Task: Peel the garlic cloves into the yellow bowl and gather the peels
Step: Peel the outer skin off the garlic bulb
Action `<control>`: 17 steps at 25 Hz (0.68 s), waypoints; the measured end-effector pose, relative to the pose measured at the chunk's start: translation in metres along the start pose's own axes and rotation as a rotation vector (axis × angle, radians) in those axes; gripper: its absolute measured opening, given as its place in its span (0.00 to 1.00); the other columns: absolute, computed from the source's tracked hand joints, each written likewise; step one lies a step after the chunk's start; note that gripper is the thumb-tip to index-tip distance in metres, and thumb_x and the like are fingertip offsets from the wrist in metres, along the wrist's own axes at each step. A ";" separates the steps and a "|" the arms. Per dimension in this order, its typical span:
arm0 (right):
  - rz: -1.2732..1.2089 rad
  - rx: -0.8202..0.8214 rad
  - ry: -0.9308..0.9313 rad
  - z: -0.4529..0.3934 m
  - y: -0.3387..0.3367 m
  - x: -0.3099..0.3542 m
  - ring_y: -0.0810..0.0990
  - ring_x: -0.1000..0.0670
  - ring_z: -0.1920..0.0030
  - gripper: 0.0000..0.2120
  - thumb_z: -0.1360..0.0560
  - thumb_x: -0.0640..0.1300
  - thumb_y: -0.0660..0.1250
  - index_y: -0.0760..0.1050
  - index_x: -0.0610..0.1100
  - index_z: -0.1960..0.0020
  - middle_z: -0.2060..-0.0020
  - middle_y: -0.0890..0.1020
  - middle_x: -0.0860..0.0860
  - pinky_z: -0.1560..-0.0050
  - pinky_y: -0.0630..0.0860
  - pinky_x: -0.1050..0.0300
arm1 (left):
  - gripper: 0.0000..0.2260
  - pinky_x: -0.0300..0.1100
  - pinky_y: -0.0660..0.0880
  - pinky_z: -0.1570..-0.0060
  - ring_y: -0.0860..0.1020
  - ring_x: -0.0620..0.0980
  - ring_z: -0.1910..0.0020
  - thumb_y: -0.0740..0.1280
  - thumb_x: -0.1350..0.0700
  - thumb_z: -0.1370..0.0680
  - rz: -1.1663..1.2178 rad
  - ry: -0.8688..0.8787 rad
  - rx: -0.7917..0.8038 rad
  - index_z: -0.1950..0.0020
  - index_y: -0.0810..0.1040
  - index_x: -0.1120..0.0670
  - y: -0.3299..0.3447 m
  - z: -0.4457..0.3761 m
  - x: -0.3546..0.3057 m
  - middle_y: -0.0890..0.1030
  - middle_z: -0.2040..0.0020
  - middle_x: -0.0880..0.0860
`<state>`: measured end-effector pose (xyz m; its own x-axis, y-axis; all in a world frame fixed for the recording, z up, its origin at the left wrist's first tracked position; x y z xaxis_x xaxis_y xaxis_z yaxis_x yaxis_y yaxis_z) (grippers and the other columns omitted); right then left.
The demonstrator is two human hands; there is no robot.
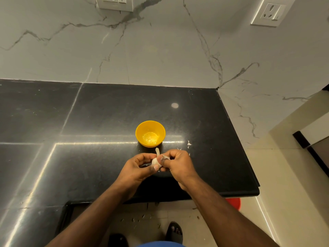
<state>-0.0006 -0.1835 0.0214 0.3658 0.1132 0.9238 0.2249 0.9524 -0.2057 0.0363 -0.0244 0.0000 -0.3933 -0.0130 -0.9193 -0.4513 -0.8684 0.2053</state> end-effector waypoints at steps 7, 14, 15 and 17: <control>-0.072 0.041 0.018 -0.003 -0.007 0.000 0.79 0.52 0.67 0.05 0.20 0.39 0.68 0.82 0.39 0.48 0.63 0.84 0.44 0.67 0.77 0.61 | 0.12 0.41 0.81 0.50 0.84 0.52 0.44 0.67 0.65 0.21 0.044 -0.048 0.019 0.38 0.80 0.57 0.002 0.003 -0.002 0.85 0.44 0.54; -0.027 0.182 0.022 0.004 -0.001 0.000 0.80 0.55 0.62 0.10 0.21 0.42 0.69 0.82 0.47 0.40 0.56 0.86 0.47 0.55 0.80 0.61 | 0.14 0.47 0.81 0.43 0.84 0.54 0.43 0.72 0.64 0.24 0.023 -0.034 -0.031 0.39 0.80 0.58 0.000 0.000 -0.003 0.85 0.44 0.55; -0.037 0.176 0.027 0.004 -0.001 0.000 0.80 0.55 0.62 0.08 0.22 0.42 0.70 0.83 0.47 0.43 0.56 0.86 0.47 0.56 0.80 0.61 | 0.14 0.47 0.81 0.44 0.84 0.54 0.44 0.72 0.64 0.25 0.007 -0.033 -0.039 0.39 0.80 0.59 -0.001 0.000 -0.003 0.85 0.45 0.55; -0.081 0.127 0.063 0.002 -0.002 0.001 0.80 0.53 0.64 0.04 0.22 0.40 0.70 0.84 0.44 0.49 0.60 0.86 0.46 0.60 0.79 0.61 | 0.14 0.44 0.82 0.47 0.84 0.55 0.45 0.72 0.66 0.25 0.007 -0.045 -0.050 0.39 0.80 0.59 -0.002 0.000 -0.002 0.86 0.46 0.56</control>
<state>-0.0025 -0.1849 0.0230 0.4075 0.0206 0.9130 0.1413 0.9863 -0.0853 0.0381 -0.0227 0.0015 -0.4323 0.0025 -0.9017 -0.4081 -0.8922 0.1933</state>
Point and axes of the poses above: each hand's wrist, its own z-axis away from the middle knuckle, its own y-axis out of the palm, x = y × z, the point moved 2 cm from there along -z, towards the middle knuckle
